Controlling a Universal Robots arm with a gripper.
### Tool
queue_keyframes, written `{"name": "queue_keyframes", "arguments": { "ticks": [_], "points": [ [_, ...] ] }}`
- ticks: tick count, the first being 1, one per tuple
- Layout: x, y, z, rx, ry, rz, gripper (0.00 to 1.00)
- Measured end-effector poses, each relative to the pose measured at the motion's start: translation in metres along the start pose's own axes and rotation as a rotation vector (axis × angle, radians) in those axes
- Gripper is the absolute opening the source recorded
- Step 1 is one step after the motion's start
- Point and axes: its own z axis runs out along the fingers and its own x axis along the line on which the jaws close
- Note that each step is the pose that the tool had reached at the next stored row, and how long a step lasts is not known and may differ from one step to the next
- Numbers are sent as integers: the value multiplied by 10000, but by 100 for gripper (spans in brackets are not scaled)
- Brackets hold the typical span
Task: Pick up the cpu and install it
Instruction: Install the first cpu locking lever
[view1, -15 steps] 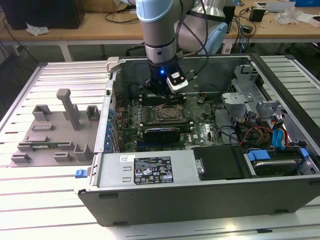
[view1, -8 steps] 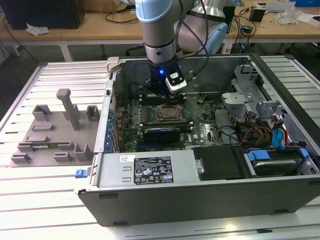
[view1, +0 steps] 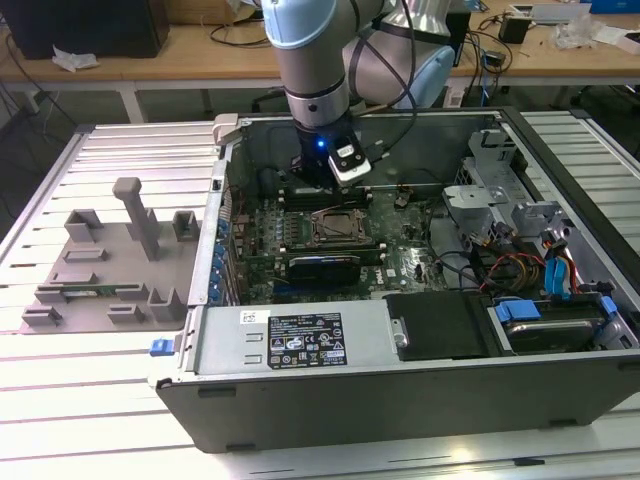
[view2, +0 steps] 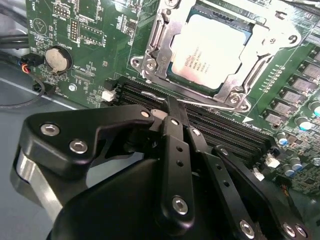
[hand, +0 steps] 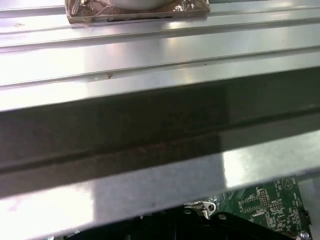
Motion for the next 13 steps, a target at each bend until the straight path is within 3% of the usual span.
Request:
{"name": "queue_keyframes", "arguments": {
  "ticks": [2, 7, 13],
  "points": [
    [28, -7, 11, -33, -167, -15, 11],
    [112, -27, 29, -88, -438, -46, 11],
    [143, -43, 61, -121, -625, -44, 11]
  ]
}}
